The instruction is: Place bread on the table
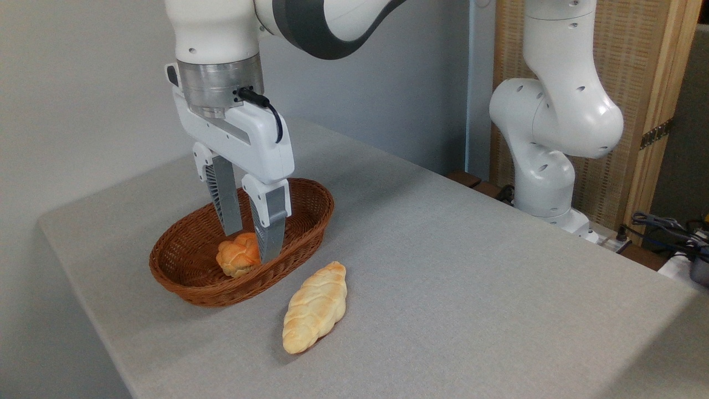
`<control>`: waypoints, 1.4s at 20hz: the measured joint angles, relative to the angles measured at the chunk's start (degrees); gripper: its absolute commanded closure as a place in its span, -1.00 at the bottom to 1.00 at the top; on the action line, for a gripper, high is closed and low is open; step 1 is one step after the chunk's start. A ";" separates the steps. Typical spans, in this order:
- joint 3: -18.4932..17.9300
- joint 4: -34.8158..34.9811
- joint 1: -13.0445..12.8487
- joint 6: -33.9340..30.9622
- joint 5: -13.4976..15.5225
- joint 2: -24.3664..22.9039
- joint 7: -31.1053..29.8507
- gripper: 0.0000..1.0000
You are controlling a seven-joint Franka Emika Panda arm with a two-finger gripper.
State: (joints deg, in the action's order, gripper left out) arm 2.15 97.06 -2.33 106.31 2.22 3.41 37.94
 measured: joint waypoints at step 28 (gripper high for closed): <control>10.11 3.26 -0.16 1.57 3.48 3.23 -6.86 -1.00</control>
State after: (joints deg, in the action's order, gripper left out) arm 12.26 100.32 -2.49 107.88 5.71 6.64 31.08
